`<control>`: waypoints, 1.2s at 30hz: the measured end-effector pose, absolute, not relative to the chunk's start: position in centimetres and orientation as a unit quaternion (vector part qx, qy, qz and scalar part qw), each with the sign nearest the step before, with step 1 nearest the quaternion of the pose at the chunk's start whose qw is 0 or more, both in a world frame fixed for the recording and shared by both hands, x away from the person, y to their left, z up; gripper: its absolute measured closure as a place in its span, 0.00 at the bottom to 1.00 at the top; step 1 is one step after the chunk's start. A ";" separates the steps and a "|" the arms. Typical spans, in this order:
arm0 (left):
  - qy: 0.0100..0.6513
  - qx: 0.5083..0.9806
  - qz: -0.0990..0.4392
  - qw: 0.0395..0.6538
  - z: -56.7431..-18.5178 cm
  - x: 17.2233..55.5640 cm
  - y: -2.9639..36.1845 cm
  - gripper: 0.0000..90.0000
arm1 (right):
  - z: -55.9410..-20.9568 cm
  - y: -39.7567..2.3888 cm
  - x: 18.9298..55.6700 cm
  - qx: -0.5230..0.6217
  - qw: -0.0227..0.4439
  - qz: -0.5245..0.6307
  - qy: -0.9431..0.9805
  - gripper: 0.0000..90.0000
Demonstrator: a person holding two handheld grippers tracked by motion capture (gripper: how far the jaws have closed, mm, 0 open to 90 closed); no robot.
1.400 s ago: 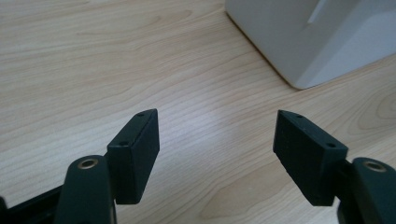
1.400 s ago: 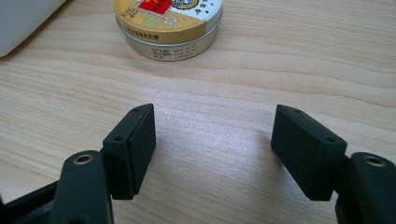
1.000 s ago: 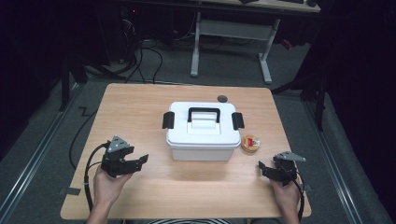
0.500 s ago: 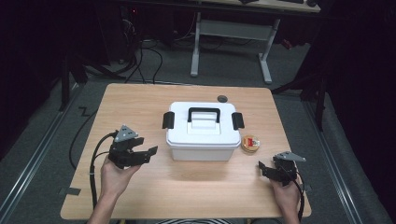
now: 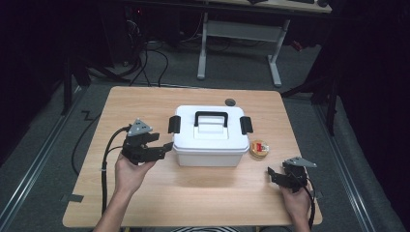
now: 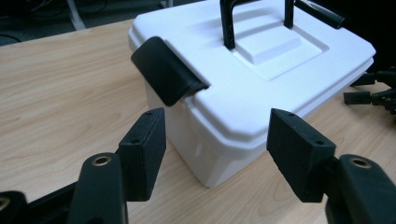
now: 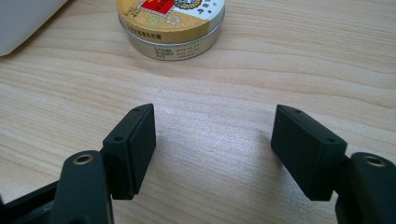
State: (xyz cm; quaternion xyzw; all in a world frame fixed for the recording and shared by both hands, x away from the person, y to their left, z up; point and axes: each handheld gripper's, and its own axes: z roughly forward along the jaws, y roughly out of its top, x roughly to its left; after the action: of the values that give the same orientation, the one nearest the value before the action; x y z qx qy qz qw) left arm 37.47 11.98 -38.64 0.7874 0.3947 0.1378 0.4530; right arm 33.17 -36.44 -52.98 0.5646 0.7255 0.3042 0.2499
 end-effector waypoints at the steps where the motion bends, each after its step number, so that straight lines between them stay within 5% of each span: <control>1: 0.394 0.787 0.137 0.455 -38.5 37.6 11.8 0.42 | -53.0 -36.4 33.2 0.565 0.250 0.304 0.725 0.35; 36: 0.353 0.816 0.158 0.430 -36.4 42.8 3.7 0.43 | -53.0 -36.4 33.1 0.564 0.248 0.305 0.726 0.35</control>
State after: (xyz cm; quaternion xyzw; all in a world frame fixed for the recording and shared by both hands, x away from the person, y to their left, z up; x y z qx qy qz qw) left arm 42.77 3.74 -36.41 0.8159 0.3534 0.1578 0.4295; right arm 33.15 -36.39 -52.98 0.5644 0.7259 0.3051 0.2476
